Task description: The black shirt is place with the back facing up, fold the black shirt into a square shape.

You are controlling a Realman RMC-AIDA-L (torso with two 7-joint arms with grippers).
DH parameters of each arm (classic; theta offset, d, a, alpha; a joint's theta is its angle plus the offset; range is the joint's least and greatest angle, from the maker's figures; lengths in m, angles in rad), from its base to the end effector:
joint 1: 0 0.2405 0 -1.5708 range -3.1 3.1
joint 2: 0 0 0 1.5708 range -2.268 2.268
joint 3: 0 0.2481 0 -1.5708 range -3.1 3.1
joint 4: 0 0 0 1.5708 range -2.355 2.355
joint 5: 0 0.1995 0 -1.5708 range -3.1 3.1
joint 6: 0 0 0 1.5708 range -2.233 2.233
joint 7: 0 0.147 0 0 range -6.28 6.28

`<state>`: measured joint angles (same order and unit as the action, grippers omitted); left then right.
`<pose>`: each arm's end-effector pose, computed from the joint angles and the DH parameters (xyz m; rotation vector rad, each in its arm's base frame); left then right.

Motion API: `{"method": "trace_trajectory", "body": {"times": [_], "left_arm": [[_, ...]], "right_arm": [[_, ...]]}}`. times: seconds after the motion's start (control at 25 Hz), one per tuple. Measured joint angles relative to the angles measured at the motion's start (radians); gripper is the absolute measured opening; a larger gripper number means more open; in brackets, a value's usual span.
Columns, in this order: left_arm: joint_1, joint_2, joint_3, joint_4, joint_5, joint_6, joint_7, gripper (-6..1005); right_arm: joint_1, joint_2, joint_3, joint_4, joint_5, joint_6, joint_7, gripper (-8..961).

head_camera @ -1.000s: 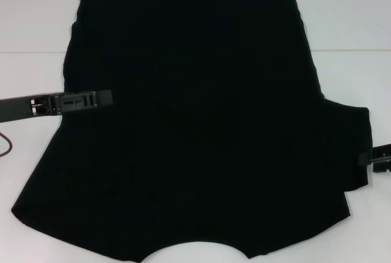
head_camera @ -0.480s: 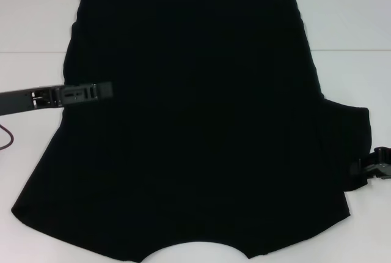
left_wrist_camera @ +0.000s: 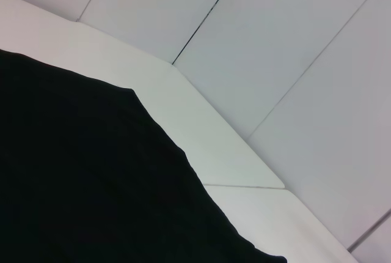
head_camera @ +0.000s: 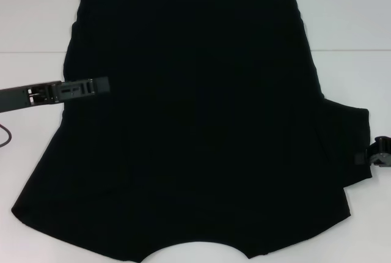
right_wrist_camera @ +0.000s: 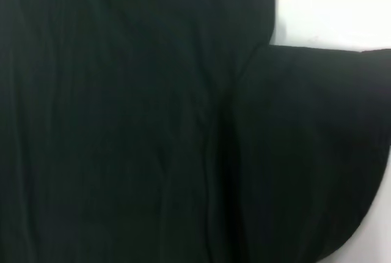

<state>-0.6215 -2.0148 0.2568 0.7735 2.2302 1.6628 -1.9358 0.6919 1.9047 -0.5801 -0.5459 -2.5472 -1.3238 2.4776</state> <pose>-0.2629 0.3465 0.0808 -2.3637 -1.2739 -0.8416 0.3149 0.3628 0.0487 -2.0311 1.8870 0.1465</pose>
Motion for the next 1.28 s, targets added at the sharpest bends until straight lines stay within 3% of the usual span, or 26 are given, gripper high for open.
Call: {"method": "trace_trajectory", "body": {"times": [0.24,0.4,0.72,1.0,1.28], "left_arm": [[0.001,0.0,-0.001,0.0,-0.001,0.003,0.0,776],[0.006,0.0,-0.004,-0.001,-0.009,0.01,-0.006,777],[0.017,-0.002,-0.003,-0.001,-0.039,0.016,-0.008,777],[0.019,-0.002,-0.003,-0.001,-0.041,0.015,-0.01,777],[0.03,-0.002,-0.007,0.0,-0.053,0.009,-0.011,778]], "right_arm": [[-0.027,-0.013,0.021,-0.03,0.005,0.002,0.0,21],[-0.052,-0.029,0.092,-0.084,0.009,0.004,-0.004,22],[-0.031,-0.046,0.125,-0.101,0.055,0.0,-0.027,25],[0.059,-0.006,0.027,-0.088,0.082,0.001,-0.069,28],[0.149,0.031,-0.18,-0.089,0.08,0.015,-0.099,30]]}}
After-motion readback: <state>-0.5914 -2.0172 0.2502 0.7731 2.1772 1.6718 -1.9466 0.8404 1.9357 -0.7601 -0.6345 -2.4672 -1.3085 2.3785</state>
